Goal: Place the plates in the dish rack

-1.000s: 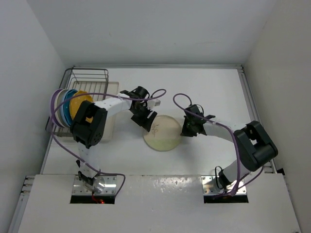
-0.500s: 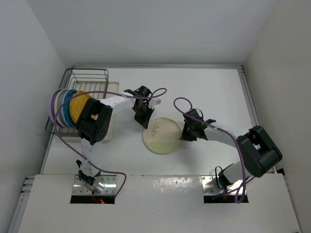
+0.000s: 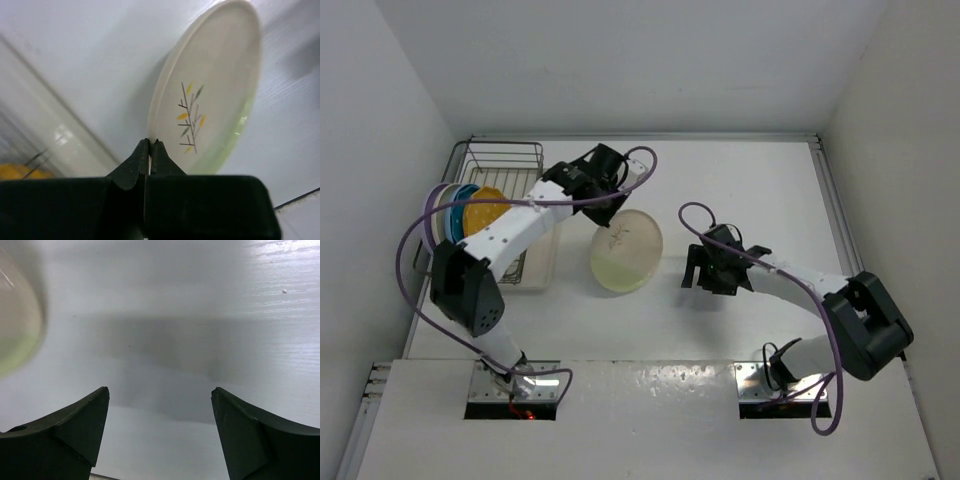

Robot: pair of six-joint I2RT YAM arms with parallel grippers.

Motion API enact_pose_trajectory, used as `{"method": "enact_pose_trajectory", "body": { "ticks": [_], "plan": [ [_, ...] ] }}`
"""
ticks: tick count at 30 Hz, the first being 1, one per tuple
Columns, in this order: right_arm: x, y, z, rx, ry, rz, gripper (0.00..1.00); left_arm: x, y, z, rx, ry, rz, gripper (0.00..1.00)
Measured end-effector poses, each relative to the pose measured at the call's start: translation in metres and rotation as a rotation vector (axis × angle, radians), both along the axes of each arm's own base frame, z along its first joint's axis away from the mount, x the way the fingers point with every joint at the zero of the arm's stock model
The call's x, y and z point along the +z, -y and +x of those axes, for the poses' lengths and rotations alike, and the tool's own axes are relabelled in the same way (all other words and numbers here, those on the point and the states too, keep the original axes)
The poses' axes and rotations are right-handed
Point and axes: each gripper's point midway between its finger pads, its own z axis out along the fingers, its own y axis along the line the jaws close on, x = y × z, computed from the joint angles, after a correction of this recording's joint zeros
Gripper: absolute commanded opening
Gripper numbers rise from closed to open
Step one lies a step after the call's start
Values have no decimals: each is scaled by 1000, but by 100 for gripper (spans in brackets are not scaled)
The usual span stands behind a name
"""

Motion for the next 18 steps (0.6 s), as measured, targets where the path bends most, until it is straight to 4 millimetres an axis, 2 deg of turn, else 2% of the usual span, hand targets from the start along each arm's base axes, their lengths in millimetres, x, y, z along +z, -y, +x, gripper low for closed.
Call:
{"method": "enact_pose_trajectory", "body": {
  "ticks": [3,5,13,18],
  "plan": [
    [9,0,1,6,25,11,83,37,-15,-3,13,93,40,0],
    [16,0,2,9,44,20,83,50,-24,0,30,131,84,0],
    [37,1,5,4,115,45,83,63,-68,6,110,212,309,0],
    [42,5,4,-5,138,44,83,80,-90,11,157,286,427,0]
  ]
}}
